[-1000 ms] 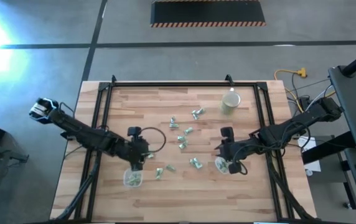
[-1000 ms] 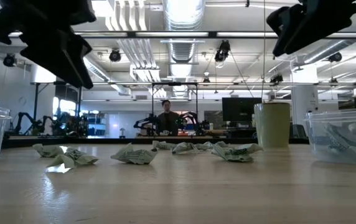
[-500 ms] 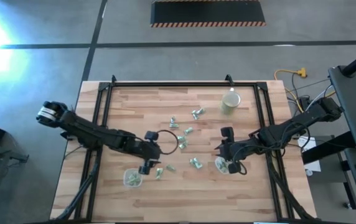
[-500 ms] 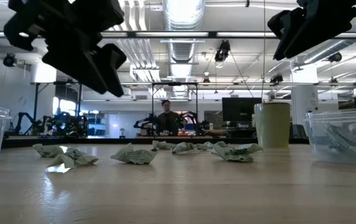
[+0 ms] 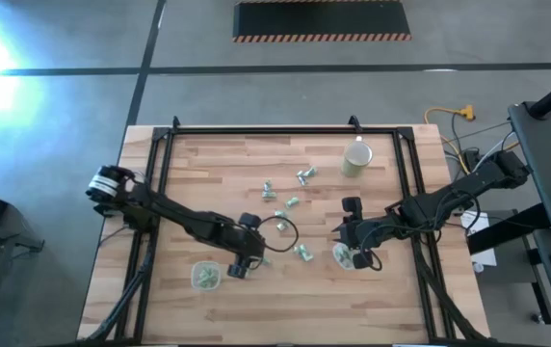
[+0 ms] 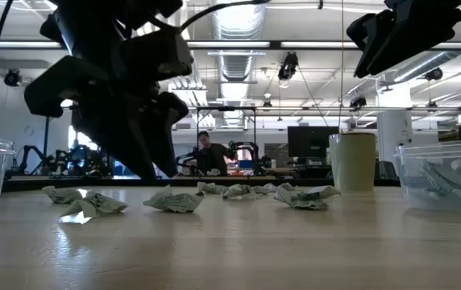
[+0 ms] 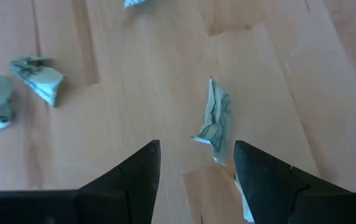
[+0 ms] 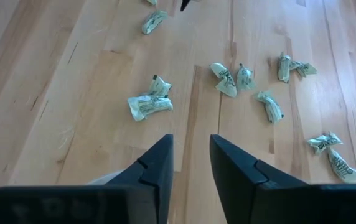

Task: Pick and place Stevia / Truvia into bins
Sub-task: Put the stevia packet into the left transparent container

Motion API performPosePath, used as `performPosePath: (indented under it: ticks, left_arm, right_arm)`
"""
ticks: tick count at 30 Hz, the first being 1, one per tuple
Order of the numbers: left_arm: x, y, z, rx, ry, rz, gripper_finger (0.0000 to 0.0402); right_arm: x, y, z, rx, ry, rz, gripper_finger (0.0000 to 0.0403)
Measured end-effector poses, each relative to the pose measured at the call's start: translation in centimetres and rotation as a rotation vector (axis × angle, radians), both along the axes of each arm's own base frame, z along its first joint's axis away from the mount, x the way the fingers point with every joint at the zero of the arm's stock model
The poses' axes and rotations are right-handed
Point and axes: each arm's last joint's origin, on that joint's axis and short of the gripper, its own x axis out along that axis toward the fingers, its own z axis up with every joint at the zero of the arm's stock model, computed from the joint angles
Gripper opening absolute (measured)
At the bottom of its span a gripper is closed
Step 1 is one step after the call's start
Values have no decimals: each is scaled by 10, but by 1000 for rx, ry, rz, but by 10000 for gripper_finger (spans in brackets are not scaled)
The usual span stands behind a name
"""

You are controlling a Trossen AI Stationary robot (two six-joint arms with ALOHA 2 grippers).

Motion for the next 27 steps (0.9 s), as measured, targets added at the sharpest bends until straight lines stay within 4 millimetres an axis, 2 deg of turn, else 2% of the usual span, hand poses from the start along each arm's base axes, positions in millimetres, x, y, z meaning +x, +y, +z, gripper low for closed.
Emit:
performPosePath:
  ticks: [11, 19, 27]
  left_arm:
    - [14, -5, -16, -35, 19, -24, 187]
    - [14, -5, -23, -34, 38, -21, 184]
    - [14, -4, -23, -33, 39, -19, 118]
  right_arm:
    - [0, 0, -1, -1, 4, 1, 88]
    - [-1, 0, -4, -1, 12, -2, 83]
    - [-1, -1, -4, 0, 14, -4, 86]
